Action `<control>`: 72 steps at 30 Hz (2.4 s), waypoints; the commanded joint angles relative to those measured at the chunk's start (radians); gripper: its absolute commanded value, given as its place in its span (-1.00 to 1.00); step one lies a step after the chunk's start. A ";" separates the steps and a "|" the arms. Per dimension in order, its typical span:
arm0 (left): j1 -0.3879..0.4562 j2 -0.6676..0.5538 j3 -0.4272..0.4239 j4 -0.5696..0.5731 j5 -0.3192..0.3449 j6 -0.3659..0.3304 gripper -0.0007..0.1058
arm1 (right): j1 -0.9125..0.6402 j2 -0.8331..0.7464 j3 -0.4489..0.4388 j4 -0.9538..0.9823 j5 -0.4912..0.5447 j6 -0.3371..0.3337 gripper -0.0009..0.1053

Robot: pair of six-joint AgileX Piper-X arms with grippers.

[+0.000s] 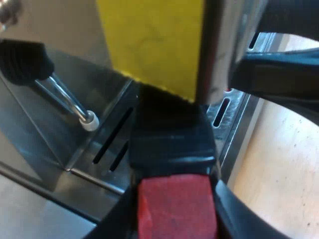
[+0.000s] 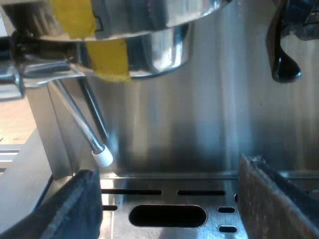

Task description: Put the handle in the coffee machine

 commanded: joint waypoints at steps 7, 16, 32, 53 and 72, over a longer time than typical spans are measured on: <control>-0.011 0.028 -0.027 -0.056 0.213 0.112 -0.96 | 0.002 -0.004 -0.003 0.001 -0.008 -0.007 0.15; -0.008 0.029 -0.015 -0.034 0.210 0.193 -0.96 | 0.002 -0.004 -0.003 0.001 -0.008 -0.007 0.15; 0.010 -0.005 0.005 0.009 0.247 0.060 -0.98 | 0.002 -0.004 -0.003 0.001 -0.008 -0.004 0.15; 0.010 -0.079 0.122 -0.242 0.273 -0.106 -0.98 | 0.002 -0.004 -0.003 0.001 -0.008 0.044 0.15; 0.010 -0.118 0.122 -0.285 0.322 -0.134 -0.98 | -0.001 0.011 -0.003 -0.003 -0.038 0.025 -0.12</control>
